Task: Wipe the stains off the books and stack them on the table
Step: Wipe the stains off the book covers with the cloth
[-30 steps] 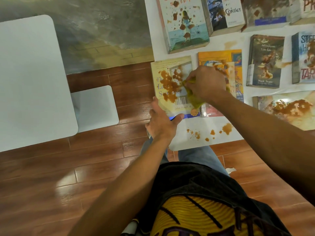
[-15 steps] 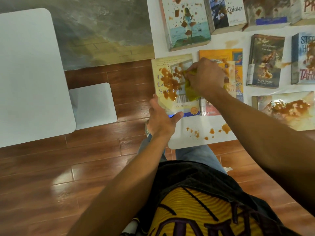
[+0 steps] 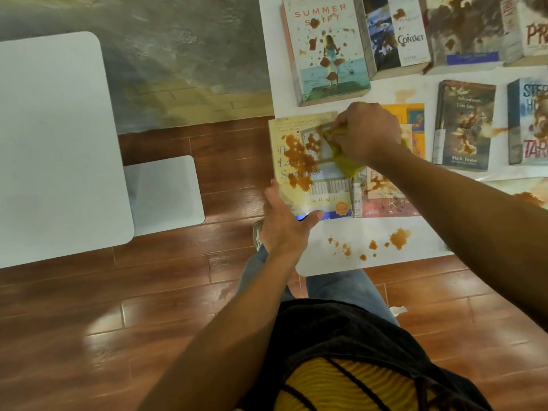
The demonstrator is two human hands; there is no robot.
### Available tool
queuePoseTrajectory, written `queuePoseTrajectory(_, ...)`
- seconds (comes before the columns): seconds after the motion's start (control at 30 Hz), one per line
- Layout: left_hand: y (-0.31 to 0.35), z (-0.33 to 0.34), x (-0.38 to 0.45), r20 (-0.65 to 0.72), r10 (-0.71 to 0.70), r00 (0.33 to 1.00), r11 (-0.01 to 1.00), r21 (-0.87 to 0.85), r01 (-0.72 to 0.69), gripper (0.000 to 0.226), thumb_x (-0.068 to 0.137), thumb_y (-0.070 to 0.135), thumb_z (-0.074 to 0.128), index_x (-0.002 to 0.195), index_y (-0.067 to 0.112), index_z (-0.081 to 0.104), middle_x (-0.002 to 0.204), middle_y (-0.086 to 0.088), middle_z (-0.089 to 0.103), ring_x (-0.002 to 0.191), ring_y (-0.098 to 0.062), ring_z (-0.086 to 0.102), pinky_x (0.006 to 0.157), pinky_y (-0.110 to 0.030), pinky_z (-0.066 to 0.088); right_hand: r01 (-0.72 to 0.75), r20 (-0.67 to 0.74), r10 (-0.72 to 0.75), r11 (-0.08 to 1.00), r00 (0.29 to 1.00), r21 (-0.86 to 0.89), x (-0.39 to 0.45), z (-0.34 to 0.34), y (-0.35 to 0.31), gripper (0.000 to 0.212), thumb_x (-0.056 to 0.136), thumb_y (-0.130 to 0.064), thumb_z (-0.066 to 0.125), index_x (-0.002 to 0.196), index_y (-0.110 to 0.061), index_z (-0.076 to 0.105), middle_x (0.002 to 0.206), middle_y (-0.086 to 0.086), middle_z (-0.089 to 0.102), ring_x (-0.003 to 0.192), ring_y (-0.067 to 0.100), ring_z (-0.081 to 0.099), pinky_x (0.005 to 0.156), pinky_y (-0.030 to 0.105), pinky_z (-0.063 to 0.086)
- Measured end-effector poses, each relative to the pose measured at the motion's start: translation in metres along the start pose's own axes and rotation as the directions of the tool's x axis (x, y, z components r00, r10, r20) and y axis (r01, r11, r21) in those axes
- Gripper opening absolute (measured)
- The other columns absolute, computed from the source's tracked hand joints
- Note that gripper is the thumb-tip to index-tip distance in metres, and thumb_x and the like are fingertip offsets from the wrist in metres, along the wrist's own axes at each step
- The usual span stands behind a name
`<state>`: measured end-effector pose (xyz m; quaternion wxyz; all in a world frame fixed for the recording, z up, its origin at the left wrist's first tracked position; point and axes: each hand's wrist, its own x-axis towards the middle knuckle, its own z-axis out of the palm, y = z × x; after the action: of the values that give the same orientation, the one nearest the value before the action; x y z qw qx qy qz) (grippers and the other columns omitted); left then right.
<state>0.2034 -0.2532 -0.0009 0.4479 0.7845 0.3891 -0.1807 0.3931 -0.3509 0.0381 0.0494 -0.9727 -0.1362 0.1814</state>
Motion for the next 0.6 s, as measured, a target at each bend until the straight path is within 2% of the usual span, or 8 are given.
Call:
queuePoseTrajectory(0.07, 0.001, 0.0, 0.002, 0.004, 0.0, 1.0, 1.0, -0.01, 0.0, 0.089, 0.074, 0.051, 0.084, 0.136, 0.027, 0.025, 0.129, 0.005, 0.057, 0.112, -0.02, 0.06, 0.078, -0.036, 0.048, -0.012, -0.023, 0.013, 0.999, 1.0, 0.029, 0.007, -0.001, -0.004, 0.018, 0.091, -0.042, 0.069, 0.105, -0.033, 0.075, 0.11, 0.002, 0.07, 0.097, 0.027, 0.063, 0.069, 0.031, 0.044)
queuePoseTrajectory(0.23, -0.002, 0.0, 0.0, 0.004, 0.008, 1.0, 1.0, -0.004, -0.008, 0.091, 0.074, 0.052, 0.083, 0.138, 0.026, 0.023, 0.13, 0.003, 0.057, 0.112, -0.022, 0.06, 0.081, -0.038, 0.051, 0.17, 0.067, -0.168, 0.985, 0.983, -0.023, 0.003, 0.0, 0.001, 0.021, 0.09, -0.048, 0.068, 0.104, -0.034, 0.075, 0.111, -0.002, 0.069, 0.099, 0.025, 0.061, 0.07, 0.032, 0.042)
queuePoseTrajectory(0.4, 0.001, -0.001, 0.001, 0.008, 0.008, 1.0, 1.0, -0.003, -0.008, 0.09, 0.075, 0.051, 0.083, 0.139, 0.025, 0.024, 0.13, 0.002, 0.057, 0.112, -0.022, 0.06, 0.081, -0.038, 0.051, 0.112, -0.008, -0.112, 0.994, 0.994, 0.01, 0.011, 0.0, -0.003, 0.018, 0.089, -0.045, 0.07, 0.101, -0.034, 0.076, 0.109, -0.002, 0.069, 0.096, 0.024, 0.062, 0.069, 0.031, 0.042)
queuePoseTrajectory(0.5, 0.0, -0.001, -0.001, 0.016, 0.006, 1.0, 1.0, -0.006, -0.006, 0.09, 0.075, 0.05, 0.083, 0.138, 0.026, 0.024, 0.129, 0.002, 0.058, 0.111, -0.023, 0.061, 0.08, -0.037, 0.05, 0.189, 0.077, -0.188, 0.982, 0.979, -0.01, 0.007, 0.003, 0.0, 0.02, 0.088, -0.049, 0.069, 0.101, -0.035, 0.075, 0.112, -0.004, 0.068, 0.1, 0.024, 0.061, 0.07, 0.031, 0.042)
queuePoseTrajectory(0.6, 0.0, 0.0, -0.001, 0.014, -0.005, 1.0, 1.0, -0.006, 0.005, 0.089, 0.075, 0.049, 0.084, 0.137, 0.026, 0.024, 0.129, 0.003, 0.058, 0.111, -0.022, 0.061, 0.081, -0.038, 0.051, 0.123, 0.063, -0.122, 0.992, 0.991, -0.016, 0.014, -0.003, 0.003, 0.017, 0.088, -0.047, 0.07, 0.1, -0.036, 0.075, 0.109, -0.003, 0.066, 0.096, 0.022, 0.06, 0.07, 0.031, 0.041)
